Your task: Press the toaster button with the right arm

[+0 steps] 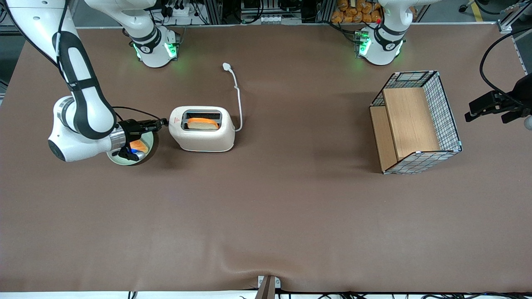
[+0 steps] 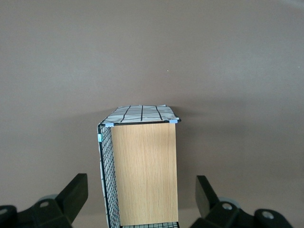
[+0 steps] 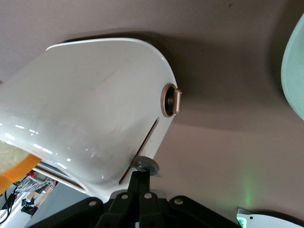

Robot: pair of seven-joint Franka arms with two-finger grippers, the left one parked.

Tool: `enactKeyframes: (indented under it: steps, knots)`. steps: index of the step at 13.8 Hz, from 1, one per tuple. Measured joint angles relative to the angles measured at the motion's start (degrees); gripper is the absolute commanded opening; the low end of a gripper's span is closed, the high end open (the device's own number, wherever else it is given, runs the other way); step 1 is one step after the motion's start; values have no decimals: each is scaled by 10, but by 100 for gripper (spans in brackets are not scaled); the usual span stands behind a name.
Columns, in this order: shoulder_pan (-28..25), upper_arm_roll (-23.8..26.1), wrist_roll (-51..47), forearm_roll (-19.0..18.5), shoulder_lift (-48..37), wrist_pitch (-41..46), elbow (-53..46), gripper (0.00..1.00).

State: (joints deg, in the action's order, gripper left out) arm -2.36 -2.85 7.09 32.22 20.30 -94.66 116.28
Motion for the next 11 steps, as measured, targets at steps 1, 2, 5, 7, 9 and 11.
enactKeyframes:
  steps: [1, 2, 5, 7, 9, 11]
  knots:
    - [0, 0, 3, 1, 5, -4, 0, 0]
    - [0, 0, 7, 3, 10, -8, 0, 0]
    - [1, -1, 23, 12, 32, -20, 0, 0]
    - [3, -2, 29, 19, 45, -27, 0, 0]
    - [4, -3, 32, 25, 52, -32, 0, 0]
    - [6, -3, 32, 27, 53, -32, 0, 0]
